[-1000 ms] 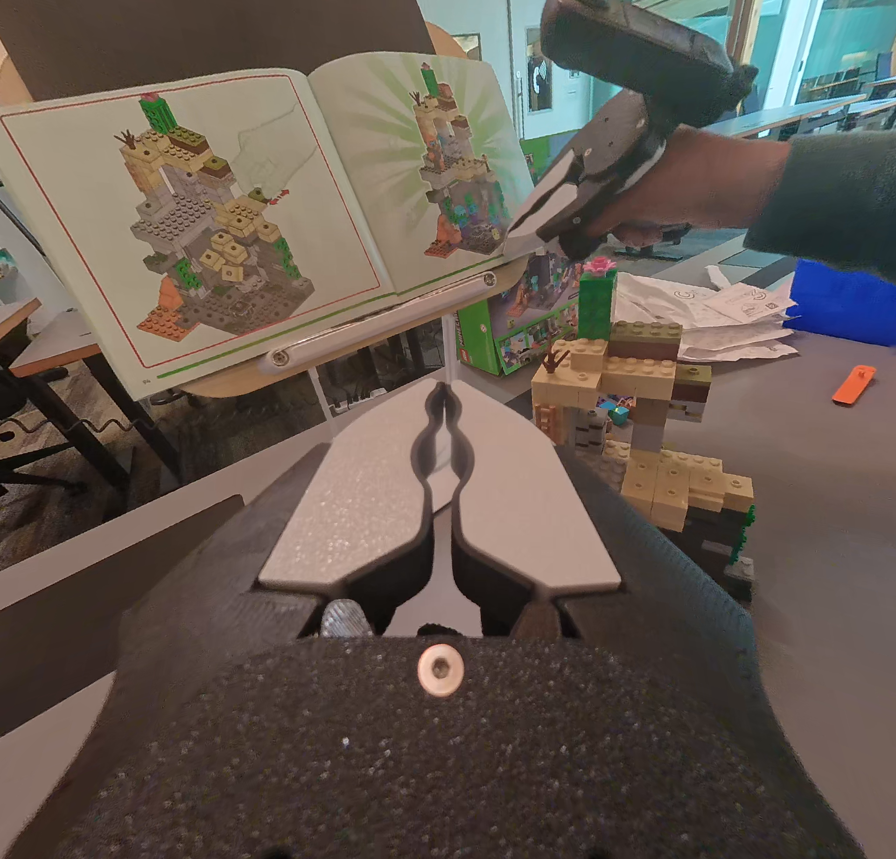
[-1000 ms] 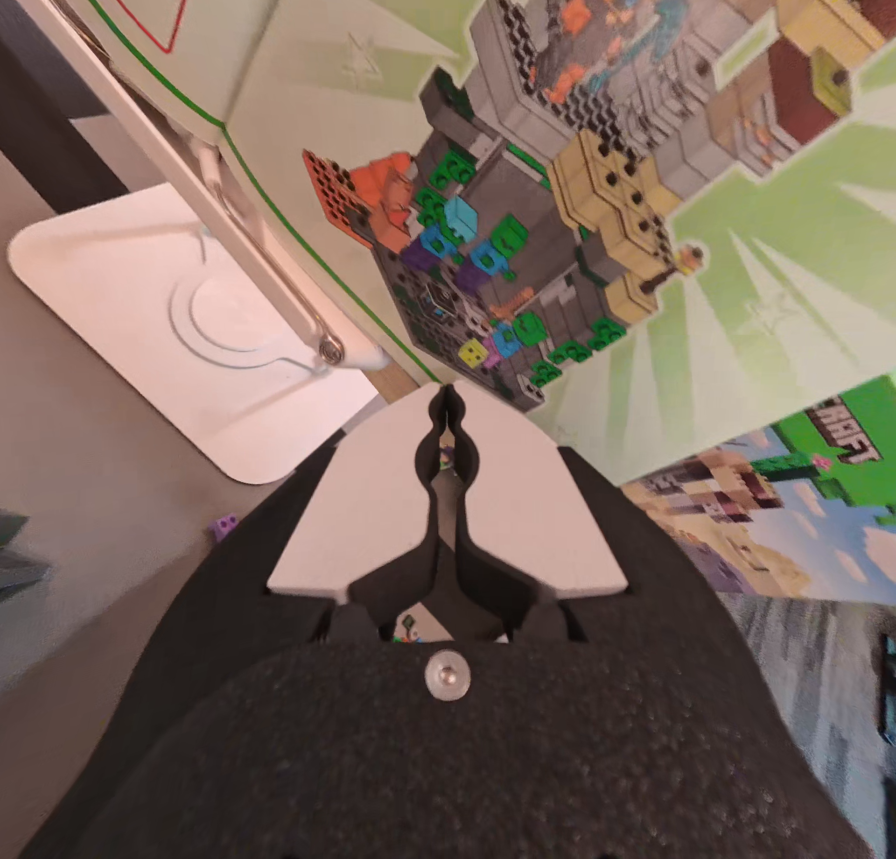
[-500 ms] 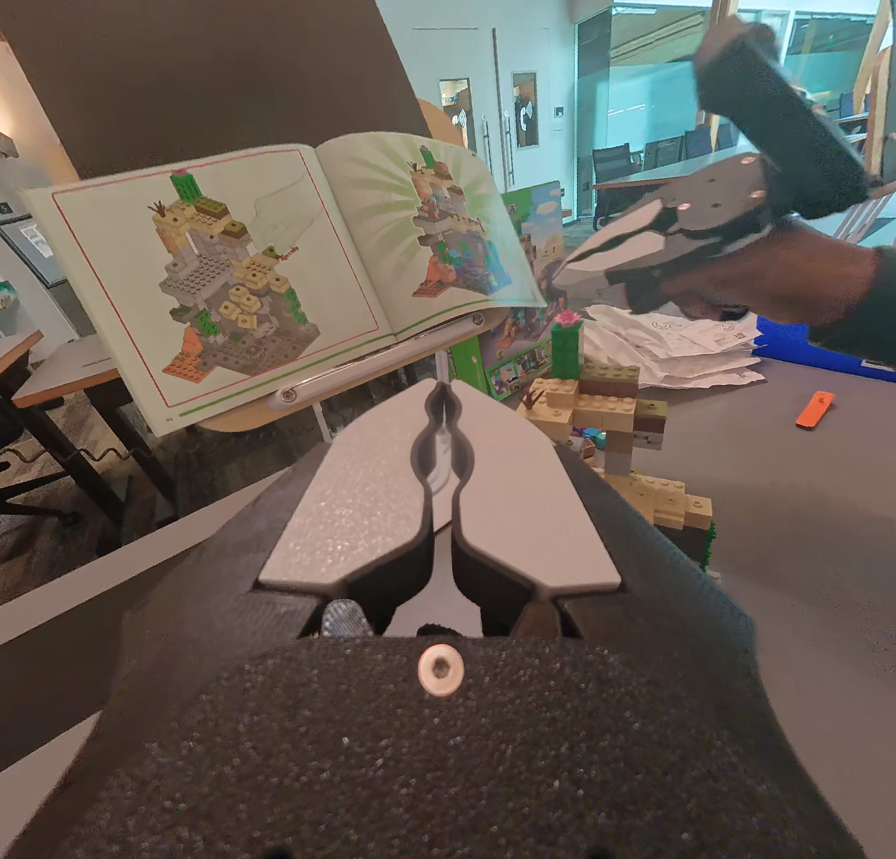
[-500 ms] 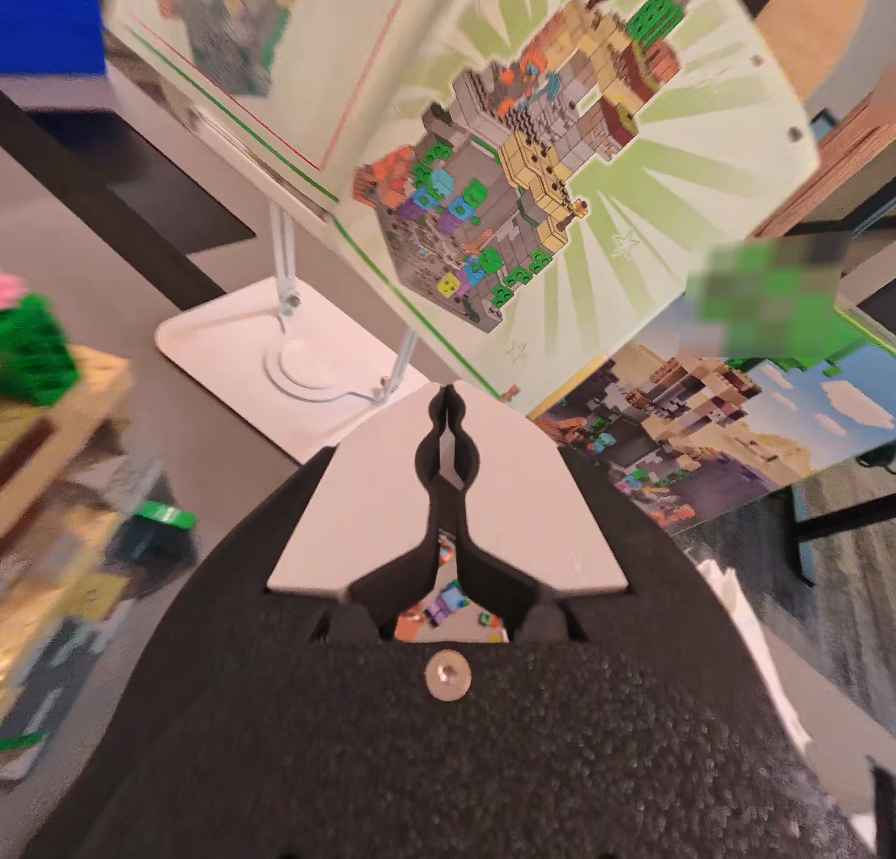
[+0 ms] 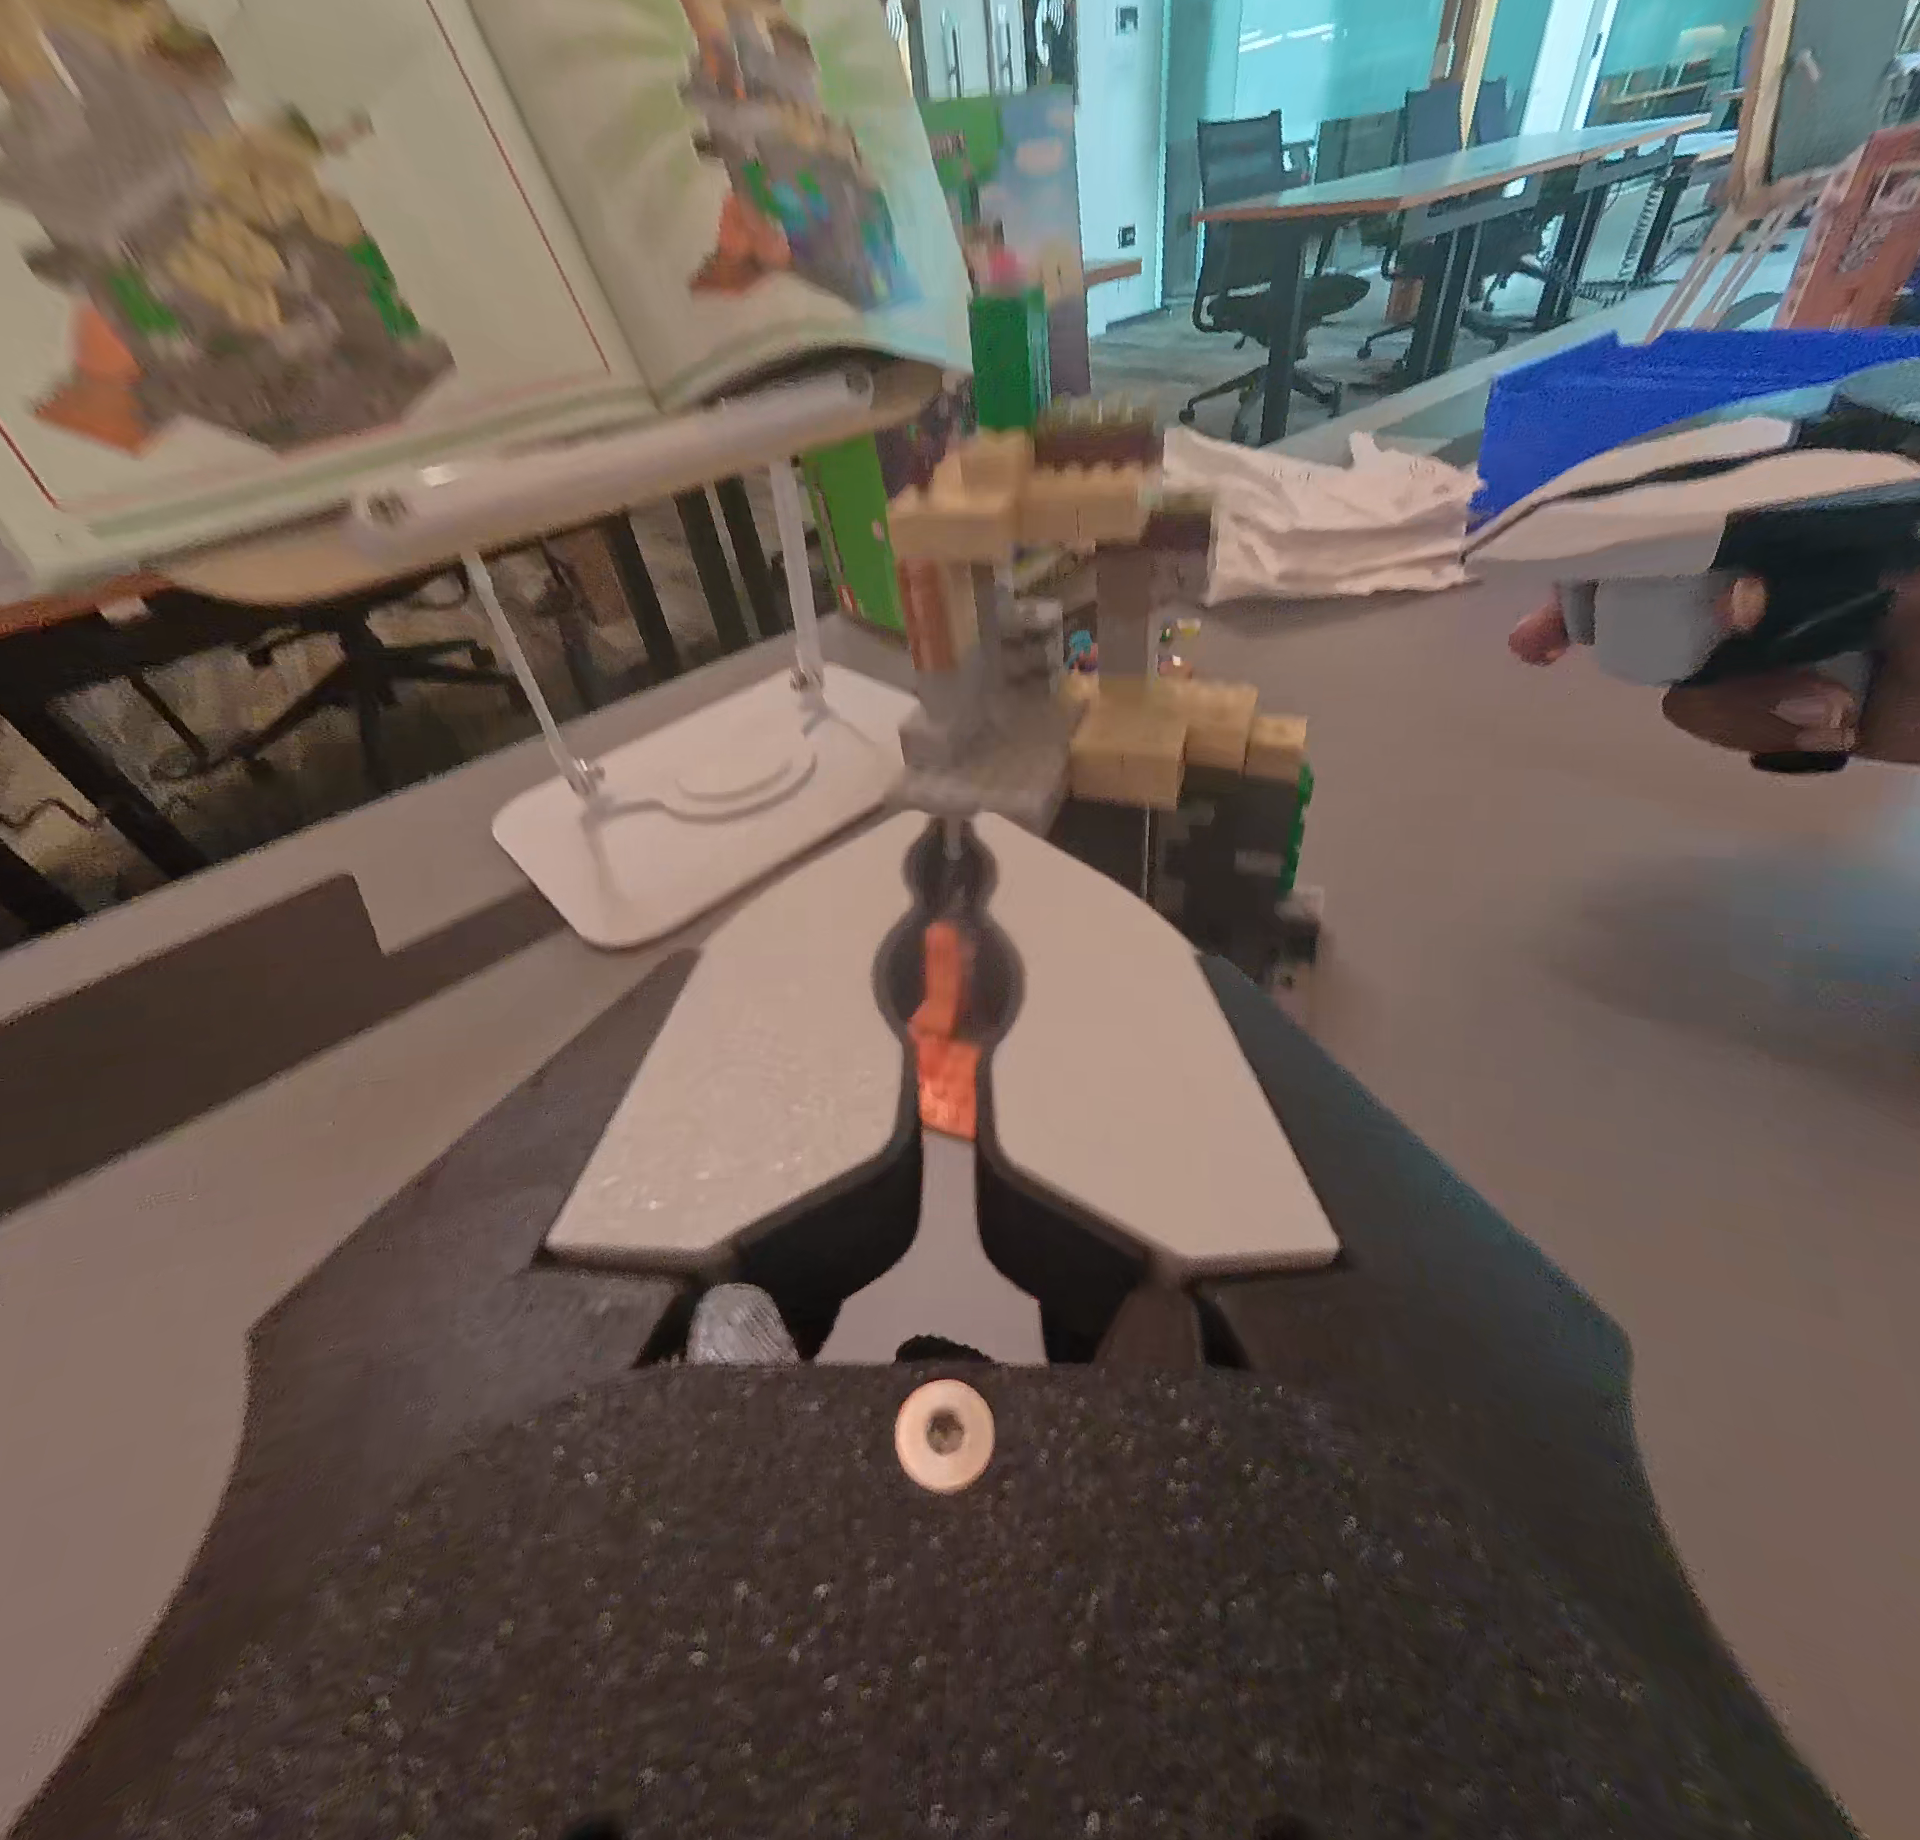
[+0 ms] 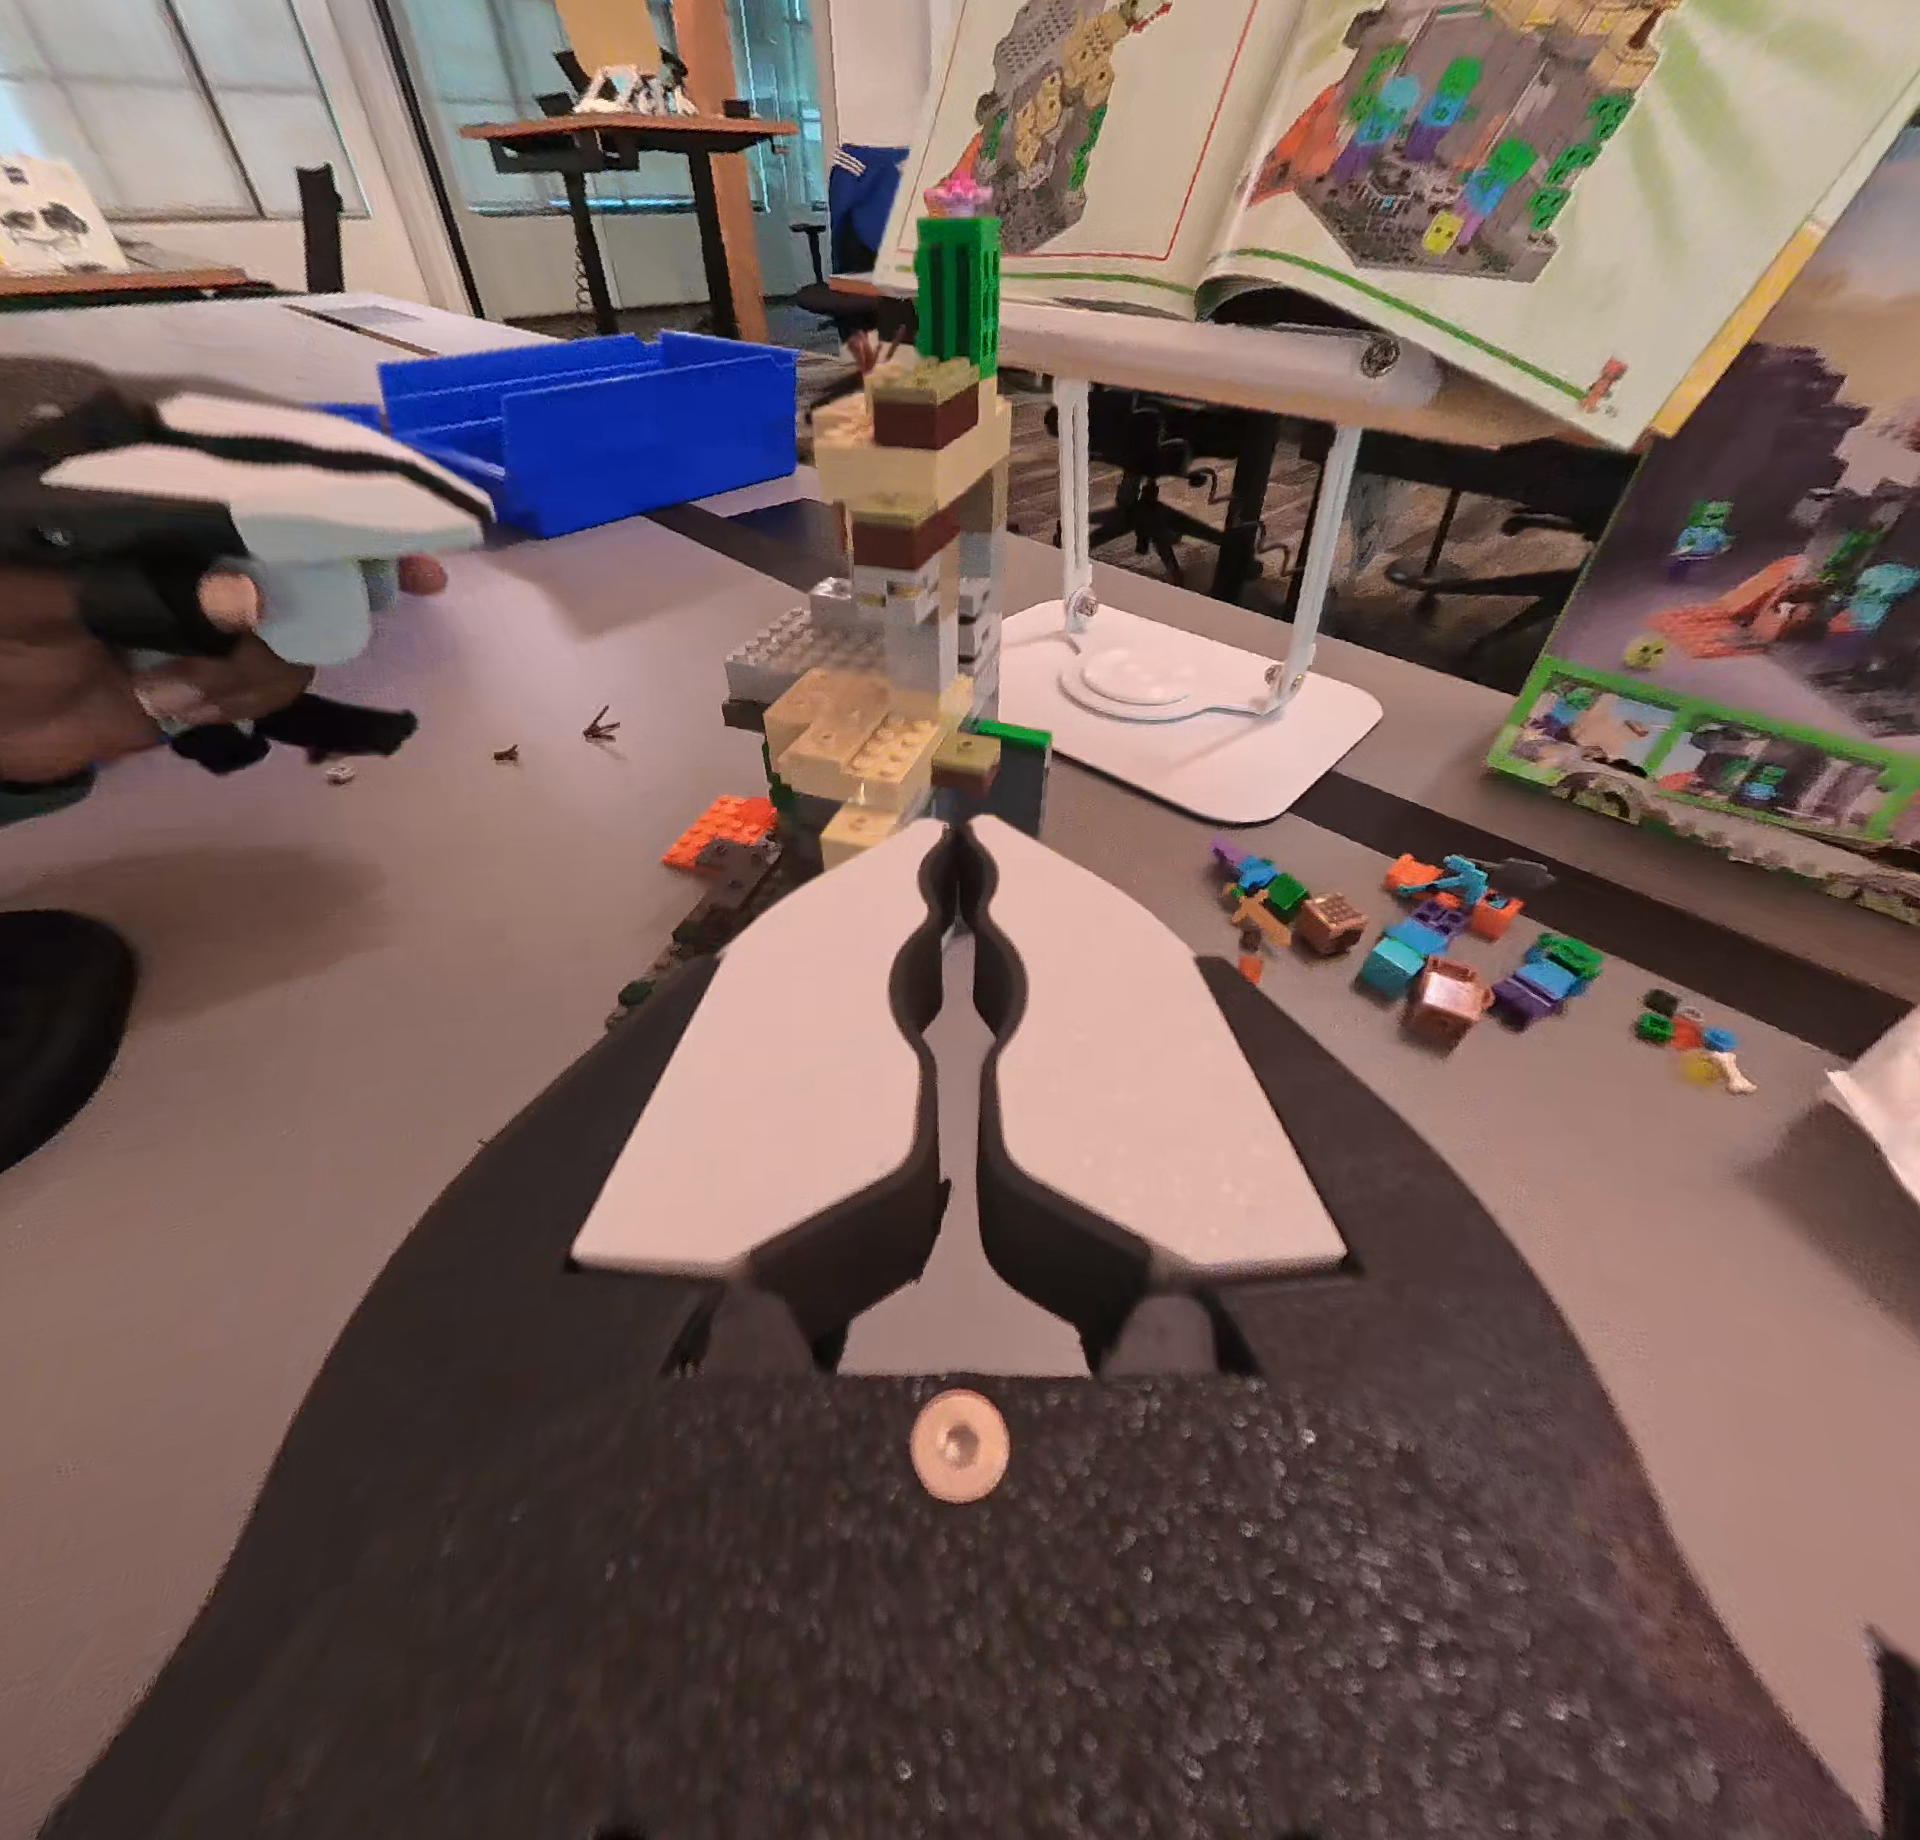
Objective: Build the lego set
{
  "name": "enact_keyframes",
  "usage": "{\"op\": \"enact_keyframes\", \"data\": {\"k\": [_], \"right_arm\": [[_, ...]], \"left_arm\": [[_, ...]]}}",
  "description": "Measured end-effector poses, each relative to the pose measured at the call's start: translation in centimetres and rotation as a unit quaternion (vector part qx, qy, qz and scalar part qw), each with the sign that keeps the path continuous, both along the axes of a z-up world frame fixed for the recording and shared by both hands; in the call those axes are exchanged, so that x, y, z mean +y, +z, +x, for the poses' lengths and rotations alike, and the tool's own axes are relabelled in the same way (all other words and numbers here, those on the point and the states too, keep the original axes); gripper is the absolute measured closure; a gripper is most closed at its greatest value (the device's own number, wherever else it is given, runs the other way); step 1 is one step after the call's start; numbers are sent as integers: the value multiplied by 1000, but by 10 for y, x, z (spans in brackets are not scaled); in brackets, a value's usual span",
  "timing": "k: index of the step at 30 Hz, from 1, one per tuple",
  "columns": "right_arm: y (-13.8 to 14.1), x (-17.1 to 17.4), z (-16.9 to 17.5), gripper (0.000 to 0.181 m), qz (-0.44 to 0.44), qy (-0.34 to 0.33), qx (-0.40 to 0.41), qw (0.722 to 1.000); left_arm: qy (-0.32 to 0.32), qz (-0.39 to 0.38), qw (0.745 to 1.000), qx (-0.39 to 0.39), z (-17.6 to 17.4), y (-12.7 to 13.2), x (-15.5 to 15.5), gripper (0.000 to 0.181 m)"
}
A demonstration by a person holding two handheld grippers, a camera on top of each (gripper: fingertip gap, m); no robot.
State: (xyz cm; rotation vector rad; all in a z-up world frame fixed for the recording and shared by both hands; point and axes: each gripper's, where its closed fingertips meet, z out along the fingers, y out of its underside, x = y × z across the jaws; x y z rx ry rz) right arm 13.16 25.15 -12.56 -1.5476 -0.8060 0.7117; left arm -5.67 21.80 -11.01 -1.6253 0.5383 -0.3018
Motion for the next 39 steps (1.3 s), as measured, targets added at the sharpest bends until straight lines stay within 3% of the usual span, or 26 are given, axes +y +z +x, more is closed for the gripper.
{"op": "enact_keyframes", "data": {"k": [4,7,12,17,23,27,29,35,39], "right_arm": [[-5,-2,0,181,9,11,-3,1000],[-18,-7,-7,165,-7,29,-20,999],[-42,-13,-18,161,-8,37,-73,997],[-68,-14,-36,145,-61,48,-105,991],[-82,0,-64,130,-72,21,-170,983],[-90,11,-73,138,-63,17,-199,978],[-90,18,-73,154,-41,21,-209,977],[-90,38,-69,157,14,83,-231,969],[-89,49,-68,159,5,86,-216,973]], "left_arm": [[-3,-35,999,15,0,-41,-12,170],[-30,-60,997,44,12,-64,-25,170],[-86,-48,985,139,47,-83,-46,172],[-111,-4,972,206,68,-84,-60,175],[-107,-8,971,215,67,-88,-59,175],[-105,-11,972,210,65,-88,-58,176],[-105,-8,971,216,65,-88,-58,176],[-104,-15,973,205,64,-89,-57,177],[-103,-17,974,201,63,-88,-57,177]]}}
